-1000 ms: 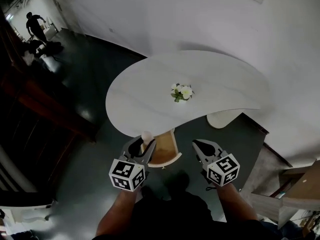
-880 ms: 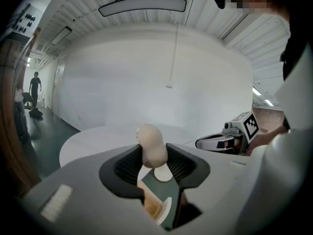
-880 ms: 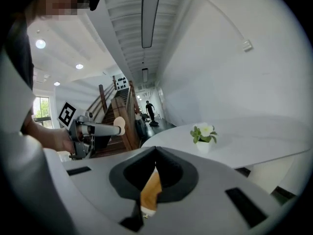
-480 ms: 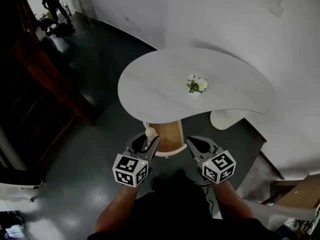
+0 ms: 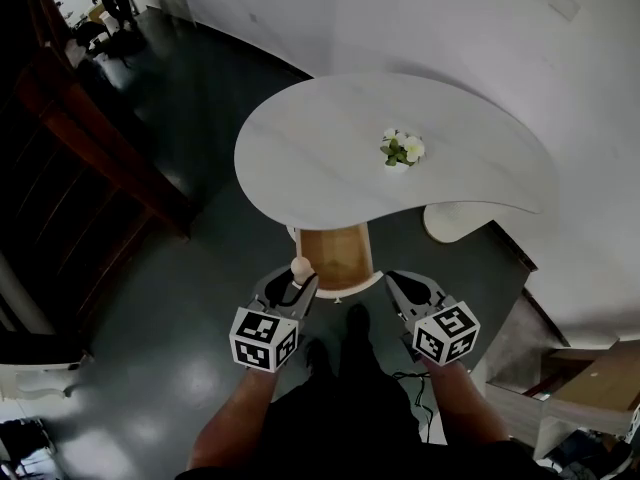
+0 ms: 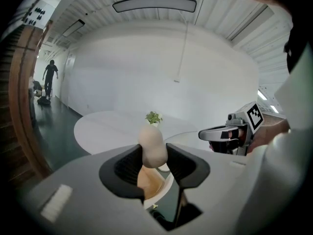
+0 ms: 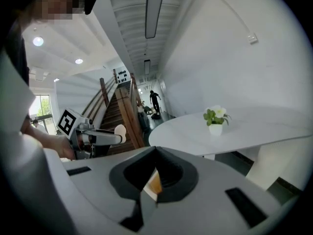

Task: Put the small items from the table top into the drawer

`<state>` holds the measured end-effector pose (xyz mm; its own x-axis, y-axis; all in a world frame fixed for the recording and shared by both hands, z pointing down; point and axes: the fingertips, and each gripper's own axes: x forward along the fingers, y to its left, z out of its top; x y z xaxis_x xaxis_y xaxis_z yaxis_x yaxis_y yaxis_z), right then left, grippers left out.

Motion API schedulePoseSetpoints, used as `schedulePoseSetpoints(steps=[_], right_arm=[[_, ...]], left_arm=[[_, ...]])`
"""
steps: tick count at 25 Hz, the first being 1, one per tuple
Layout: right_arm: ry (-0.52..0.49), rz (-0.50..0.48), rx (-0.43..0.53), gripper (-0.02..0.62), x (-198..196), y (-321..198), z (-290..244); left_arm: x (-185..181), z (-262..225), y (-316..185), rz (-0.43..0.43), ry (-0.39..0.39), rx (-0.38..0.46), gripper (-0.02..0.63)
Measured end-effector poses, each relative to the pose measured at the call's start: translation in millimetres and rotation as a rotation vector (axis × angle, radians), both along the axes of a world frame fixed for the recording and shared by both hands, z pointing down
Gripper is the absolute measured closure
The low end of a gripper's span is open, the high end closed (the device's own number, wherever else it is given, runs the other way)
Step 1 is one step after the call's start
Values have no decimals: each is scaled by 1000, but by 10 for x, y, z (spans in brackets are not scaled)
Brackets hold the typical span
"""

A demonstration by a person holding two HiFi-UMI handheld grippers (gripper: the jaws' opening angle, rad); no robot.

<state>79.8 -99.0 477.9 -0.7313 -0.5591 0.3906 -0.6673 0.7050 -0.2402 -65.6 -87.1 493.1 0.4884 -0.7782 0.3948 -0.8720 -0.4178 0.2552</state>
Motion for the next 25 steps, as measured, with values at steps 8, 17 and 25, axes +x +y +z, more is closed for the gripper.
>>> schedulePoseSetpoints(steps=[8, 17, 25], right_arm=[[-21, 1, -59, 584, 12, -279, 433], [-15, -1, -131, 584, 19, -446, 890], [-2, -21, -161, 584, -58, -613, 1183]], left_arm=[[221, 496, -207, 46, -54, -90, 448], [392, 1075, -358, 157, -169, -186, 446], [474, 1571, -507, 216, -215, -259, 446]])
